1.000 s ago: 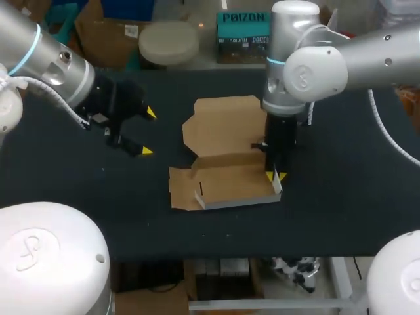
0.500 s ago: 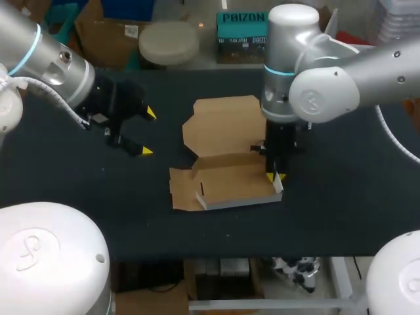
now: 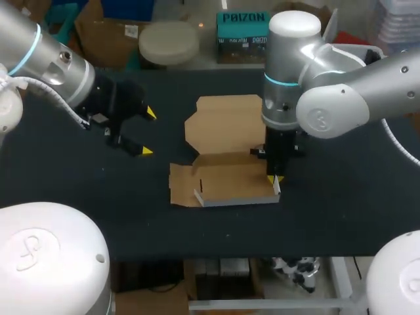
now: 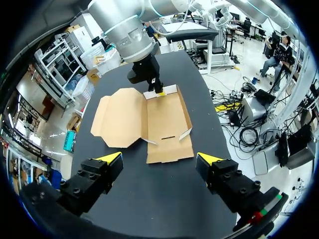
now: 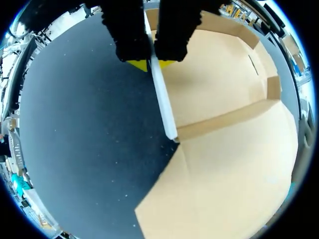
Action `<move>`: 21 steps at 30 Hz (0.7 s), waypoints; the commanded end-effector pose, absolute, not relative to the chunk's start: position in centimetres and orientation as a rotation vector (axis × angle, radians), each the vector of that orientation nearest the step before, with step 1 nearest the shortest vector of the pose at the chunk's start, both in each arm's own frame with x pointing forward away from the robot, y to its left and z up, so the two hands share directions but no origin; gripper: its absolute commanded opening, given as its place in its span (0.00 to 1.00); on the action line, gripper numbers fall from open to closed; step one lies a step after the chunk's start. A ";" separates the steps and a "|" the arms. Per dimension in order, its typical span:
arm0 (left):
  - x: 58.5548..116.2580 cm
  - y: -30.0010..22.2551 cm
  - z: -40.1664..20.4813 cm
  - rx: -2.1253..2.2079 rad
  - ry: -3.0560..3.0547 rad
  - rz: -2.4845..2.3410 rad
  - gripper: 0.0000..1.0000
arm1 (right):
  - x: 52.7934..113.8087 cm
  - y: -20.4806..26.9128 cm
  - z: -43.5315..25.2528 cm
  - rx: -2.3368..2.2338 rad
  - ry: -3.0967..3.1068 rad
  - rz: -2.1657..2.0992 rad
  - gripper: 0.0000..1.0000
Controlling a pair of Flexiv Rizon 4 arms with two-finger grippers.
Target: Assemble the packaging by folding the flat box into shape, placing the metal phone stand inside, and closing the box properly
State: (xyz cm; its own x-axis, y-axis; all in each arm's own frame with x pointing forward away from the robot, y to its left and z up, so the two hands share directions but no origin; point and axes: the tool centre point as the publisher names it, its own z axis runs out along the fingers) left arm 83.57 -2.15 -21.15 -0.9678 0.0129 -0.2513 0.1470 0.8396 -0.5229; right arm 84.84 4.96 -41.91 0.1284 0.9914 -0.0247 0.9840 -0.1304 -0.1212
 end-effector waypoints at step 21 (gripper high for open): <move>83.6 -2.2 -21.0 0.122 2.787 -0.810 1.00 | 86.3 5.5 -42.3 -2.104 -2.265 0.308 0.00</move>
State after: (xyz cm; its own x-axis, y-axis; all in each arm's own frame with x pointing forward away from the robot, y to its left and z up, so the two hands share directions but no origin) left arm 83.57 -2.16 -21.15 -0.9678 0.0130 -0.2513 0.1471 0.8396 -0.5229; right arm 85.88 4.81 -41.94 -0.0766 0.9933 -0.0864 0.9888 0.0645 -0.1345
